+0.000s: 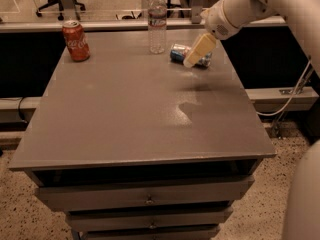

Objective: Move redbull can near water bottle

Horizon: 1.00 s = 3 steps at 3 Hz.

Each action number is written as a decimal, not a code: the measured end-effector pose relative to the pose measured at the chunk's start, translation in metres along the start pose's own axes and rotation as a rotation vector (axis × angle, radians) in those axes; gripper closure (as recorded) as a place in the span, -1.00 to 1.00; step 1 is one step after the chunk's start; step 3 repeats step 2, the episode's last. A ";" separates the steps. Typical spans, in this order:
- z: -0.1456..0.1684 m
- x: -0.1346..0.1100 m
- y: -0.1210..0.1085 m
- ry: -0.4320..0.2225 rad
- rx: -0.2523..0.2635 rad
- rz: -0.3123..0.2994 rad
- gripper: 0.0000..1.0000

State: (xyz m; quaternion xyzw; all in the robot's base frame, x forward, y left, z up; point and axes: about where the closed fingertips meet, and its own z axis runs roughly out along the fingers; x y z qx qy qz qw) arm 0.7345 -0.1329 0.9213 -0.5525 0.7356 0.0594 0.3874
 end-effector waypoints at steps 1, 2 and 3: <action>-0.062 0.040 -0.002 -0.072 0.041 0.021 -1.00; -0.051 0.035 0.000 -0.064 0.030 0.018 -1.00; -0.051 0.035 0.000 -0.064 0.030 0.018 -1.00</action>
Offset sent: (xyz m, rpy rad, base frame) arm -0.0240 -0.0416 0.0148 0.0536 -0.0375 -0.0024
